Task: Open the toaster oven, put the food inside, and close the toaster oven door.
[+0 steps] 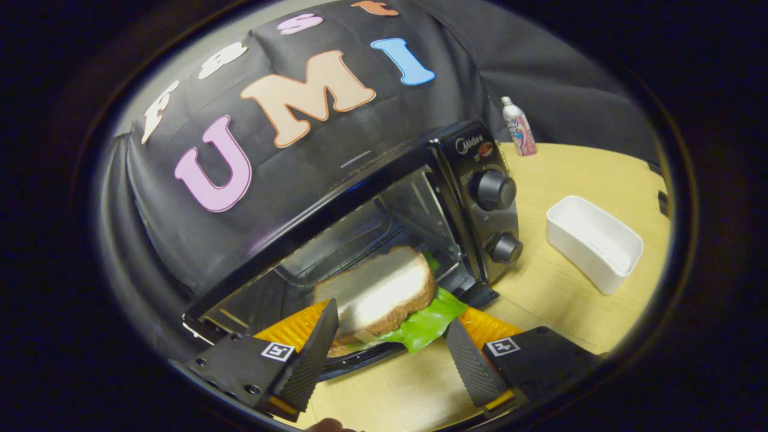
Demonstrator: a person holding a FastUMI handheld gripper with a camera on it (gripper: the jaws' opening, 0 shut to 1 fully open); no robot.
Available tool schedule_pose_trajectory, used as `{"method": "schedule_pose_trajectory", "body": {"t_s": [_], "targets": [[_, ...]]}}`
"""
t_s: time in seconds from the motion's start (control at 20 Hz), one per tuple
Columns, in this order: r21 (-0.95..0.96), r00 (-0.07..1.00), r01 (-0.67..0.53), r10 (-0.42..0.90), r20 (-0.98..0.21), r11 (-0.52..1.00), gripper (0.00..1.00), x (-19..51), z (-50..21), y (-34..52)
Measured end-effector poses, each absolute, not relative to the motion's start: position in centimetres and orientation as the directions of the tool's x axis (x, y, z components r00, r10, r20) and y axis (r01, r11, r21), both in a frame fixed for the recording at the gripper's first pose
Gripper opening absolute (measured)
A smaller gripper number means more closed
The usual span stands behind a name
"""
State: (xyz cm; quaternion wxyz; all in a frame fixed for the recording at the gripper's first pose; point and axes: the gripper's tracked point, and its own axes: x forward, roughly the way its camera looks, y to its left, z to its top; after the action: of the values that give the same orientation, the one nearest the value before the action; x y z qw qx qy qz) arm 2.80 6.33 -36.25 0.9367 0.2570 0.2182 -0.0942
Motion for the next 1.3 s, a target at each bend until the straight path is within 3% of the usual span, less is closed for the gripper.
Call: {"method": "schedule_pose_trajectory", "body": {"t_s": [0.5, 1.3], "targets": [[0.088, 0.862, 0.295, -0.226, -0.454, 0.951, 1.0, 0.5, -34.2, 3.8], [-0.065, 0.827, 0.266, -0.262, -0.497, 0.962, 1.0, -7.3, -34.2, 4.3]]}}
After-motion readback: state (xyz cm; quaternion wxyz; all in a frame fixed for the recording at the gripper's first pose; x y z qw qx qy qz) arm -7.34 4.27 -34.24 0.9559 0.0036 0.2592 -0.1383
